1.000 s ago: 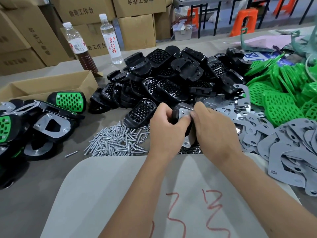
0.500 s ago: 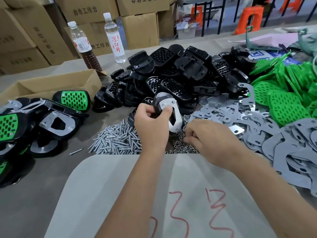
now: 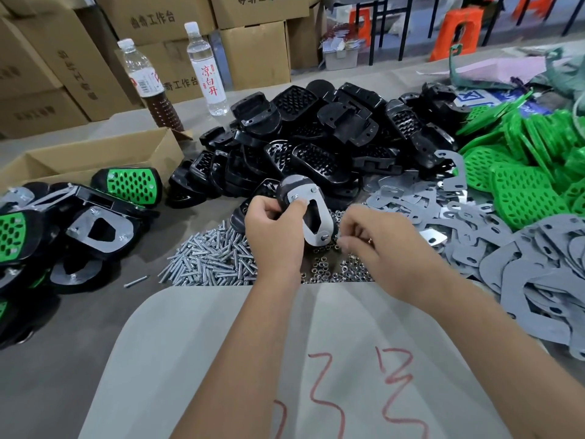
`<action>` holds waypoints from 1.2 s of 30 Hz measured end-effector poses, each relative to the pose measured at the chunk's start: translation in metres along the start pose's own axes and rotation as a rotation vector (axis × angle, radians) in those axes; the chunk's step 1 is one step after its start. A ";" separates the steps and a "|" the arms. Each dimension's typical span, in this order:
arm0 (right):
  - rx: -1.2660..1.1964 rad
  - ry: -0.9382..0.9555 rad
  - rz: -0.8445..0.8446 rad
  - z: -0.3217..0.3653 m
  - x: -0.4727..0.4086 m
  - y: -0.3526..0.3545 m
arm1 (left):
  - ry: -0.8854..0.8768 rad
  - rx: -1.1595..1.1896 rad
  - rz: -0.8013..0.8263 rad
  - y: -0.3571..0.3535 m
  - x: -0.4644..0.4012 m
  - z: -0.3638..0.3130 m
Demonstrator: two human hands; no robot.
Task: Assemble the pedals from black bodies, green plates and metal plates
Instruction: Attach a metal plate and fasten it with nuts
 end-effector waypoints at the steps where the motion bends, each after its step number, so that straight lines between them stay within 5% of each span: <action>1: -0.067 -0.003 -0.073 -0.002 0.000 0.005 | 0.011 0.000 0.009 0.000 0.000 0.000; 9: -0.508 -0.084 -0.314 -0.020 -0.001 0.023 | 0.010 0.006 0.168 -0.012 0.010 -0.005; 16: -0.426 -0.030 -0.548 -0.017 0.004 0.036 | 0.161 0.150 0.394 -0.033 0.030 0.000; 32: -0.492 0.046 -0.446 -0.023 -0.003 0.031 | 0.108 0.085 0.700 -0.037 0.035 -0.008; 36: -0.454 0.055 -0.464 -0.021 -0.001 0.031 | 0.083 0.042 0.662 -0.037 0.036 -0.006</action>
Point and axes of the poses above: each hand's wrist, its own x-axis away from the middle knuckle, its own y-axis out of the back of the hand, z = x × y, the point moved 6 cm from there along -x, towards the middle knuckle, and after that the axes turned 7 degrees about x, right-handed, at the moved point
